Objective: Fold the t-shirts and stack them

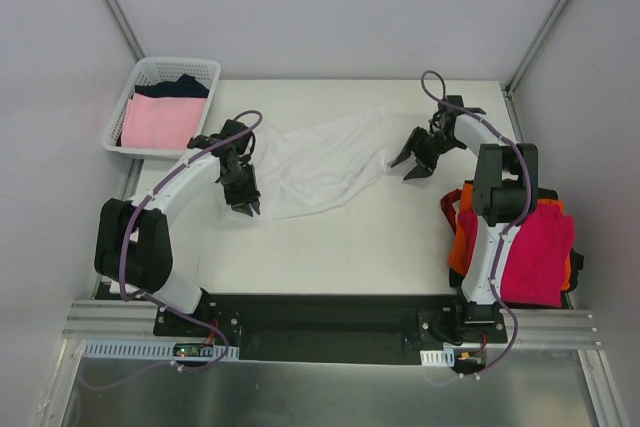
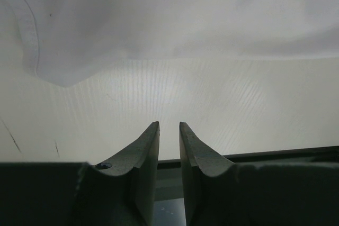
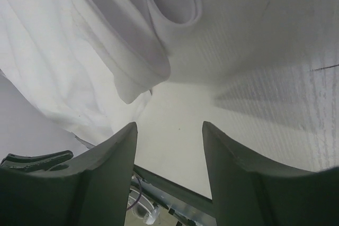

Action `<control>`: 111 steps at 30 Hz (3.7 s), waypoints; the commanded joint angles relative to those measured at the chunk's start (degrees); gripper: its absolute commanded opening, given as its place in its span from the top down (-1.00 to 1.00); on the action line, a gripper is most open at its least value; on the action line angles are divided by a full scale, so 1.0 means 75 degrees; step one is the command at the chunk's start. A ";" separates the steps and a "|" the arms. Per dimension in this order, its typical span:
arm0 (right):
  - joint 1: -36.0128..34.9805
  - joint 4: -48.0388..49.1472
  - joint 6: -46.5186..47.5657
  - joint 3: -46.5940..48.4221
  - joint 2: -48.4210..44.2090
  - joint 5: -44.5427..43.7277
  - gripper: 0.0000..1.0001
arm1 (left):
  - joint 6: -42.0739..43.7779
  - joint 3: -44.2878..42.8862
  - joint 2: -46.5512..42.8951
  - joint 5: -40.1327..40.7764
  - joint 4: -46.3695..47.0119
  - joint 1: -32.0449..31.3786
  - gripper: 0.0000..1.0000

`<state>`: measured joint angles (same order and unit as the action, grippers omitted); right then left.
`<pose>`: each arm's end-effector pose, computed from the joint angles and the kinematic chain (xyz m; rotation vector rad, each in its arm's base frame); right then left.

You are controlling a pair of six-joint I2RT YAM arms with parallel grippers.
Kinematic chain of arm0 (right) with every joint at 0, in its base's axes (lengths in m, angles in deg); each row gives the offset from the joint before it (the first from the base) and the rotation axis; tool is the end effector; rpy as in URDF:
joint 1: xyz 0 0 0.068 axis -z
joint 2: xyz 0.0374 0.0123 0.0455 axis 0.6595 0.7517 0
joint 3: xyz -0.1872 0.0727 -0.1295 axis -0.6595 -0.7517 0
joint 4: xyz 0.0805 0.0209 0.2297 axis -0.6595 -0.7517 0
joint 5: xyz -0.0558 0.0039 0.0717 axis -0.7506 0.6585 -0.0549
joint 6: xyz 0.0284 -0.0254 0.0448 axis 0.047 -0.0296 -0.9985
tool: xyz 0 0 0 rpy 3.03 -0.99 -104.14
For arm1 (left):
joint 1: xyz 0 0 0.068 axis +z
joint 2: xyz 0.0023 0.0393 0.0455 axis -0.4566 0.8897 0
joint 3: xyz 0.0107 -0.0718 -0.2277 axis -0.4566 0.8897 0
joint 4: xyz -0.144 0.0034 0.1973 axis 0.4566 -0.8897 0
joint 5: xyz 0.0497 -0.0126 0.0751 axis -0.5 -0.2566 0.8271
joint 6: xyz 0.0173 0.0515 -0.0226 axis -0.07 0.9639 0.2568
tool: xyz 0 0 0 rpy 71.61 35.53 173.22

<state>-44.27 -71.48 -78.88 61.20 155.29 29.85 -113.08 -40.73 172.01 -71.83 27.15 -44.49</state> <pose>0.3950 0.0417 0.1410 0.2059 2.8137 0.7999 0.2681 -0.0906 0.1981 -0.2480 2.8427 -0.4051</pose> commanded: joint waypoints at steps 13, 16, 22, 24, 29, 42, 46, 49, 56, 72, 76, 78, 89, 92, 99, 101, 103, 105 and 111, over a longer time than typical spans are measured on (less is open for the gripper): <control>-0.0021 -0.0119 0.0048 0.2019 0.1044 0.0119 -0.08 | 0.0066 0.0117 -0.0276 -0.0063 -0.0116 -0.0069 0.55; -0.0021 -0.0131 0.0096 0.2089 0.1150 0.0107 -0.08 | 0.0031 0.0129 -0.0276 -0.0052 -0.0128 -0.0069 0.56; 0.0002 -0.0119 0.0224 0.2125 0.1267 0.0060 0.44 | -0.0016 0.0117 -0.0183 -0.0122 -0.0128 -0.0069 0.56; 0.0002 -0.0142 0.0259 0.2043 0.1186 0.0037 0.98 | -0.0028 0.0106 -0.0171 -0.0134 -0.0116 -0.0069 0.56; -0.0009 0.0033 0.0435 0.1073 0.0438 0.0048 0.98 | -0.0074 0.0140 -0.0136 -0.0134 -0.0128 -0.0081 0.56; -0.0699 0.0151 0.0623 -0.2913 -0.2809 -0.0092 0.98 | -0.0192 -0.0164 0.0286 -0.0134 -0.0105 -0.0408 0.56; -0.1017 -0.0235 0.0658 -0.3020 -0.3139 -0.0256 0.98 | -0.0215 -0.0374 0.0461 -0.0134 -0.0116 -0.0538 0.56; -0.1041 -0.0318 0.0576 -0.2670 -0.2917 -0.0186 0.98 | -0.0227 -0.0433 0.0520 -0.0134 -0.0116 -0.0608 0.55; -0.1041 -0.0904 0.0599 -0.0046 -0.1172 -0.0268 0.98 | -0.0250 -0.0445 0.0521 -0.0134 -0.0128 -0.0702 0.56; -0.0831 -0.0672 0.0307 0.2606 0.1808 -0.0010 -0.15 | -0.0309 -0.0176 0.0239 -0.0040 -0.0198 -0.0714 0.54; -0.0444 0.0161 0.0120 0.1727 0.0768 0.0083 -0.15 | -0.0286 -0.0211 0.0356 -0.0122 -0.0210 -0.0714 0.54; -0.0187 0.0209 0.0072 0.1679 0.0472 0.0107 -0.15 | -0.0274 -0.0234 0.0426 -0.0157 -0.0187 -0.0737 0.54; 0.0155 -0.0295 0.0657 0.1317 -0.0291 -0.0209 -0.15 | -0.0122 -0.0375 0.0591 -0.0169 -0.0210 -0.0784 0.54; 0.0155 -0.0236 0.0682 0.1047 -0.0198 -0.0233 -0.15 | -0.0075 -0.0375 0.0591 -0.0169 -0.0210 -0.0784 0.54; 0.0155 0.0302 0.0635 0.0415 0.0072 -0.0303 -0.11 | 0.0007 -0.0352 0.0544 -0.0099 -0.0269 -0.0784 0.53; 0.0155 0.0373 0.0611 0.0332 0.0095 -0.0303 -0.11 | 0.0042 -0.0317 0.0521 -0.0075 -0.0292 -0.0784 0.53; 0.0143 0.0432 0.0600 0.0250 0.0131 -0.0291 -0.10 | 0.0066 -0.0281 0.0509 -0.0063 -0.0304 -0.0784 0.53; 0.0131 0.0478 0.0576 0.0227 0.0166 -0.0291 -0.09 | 0.0078 -0.0281 0.0520 -0.0040 -0.0304 -0.0784 0.54; 0.0003 0.0584 0.0459 0.0238 0.0295 -0.0291 -0.07 | 0.0125 -0.0398 0.0602 -0.0063 -0.0339 -0.0784 0.53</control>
<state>-43.24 -68.37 -75.19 62.95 157.08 28.05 -113.34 -42.37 176.73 -72.79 26.62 -50.02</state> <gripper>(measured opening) 0.535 0.233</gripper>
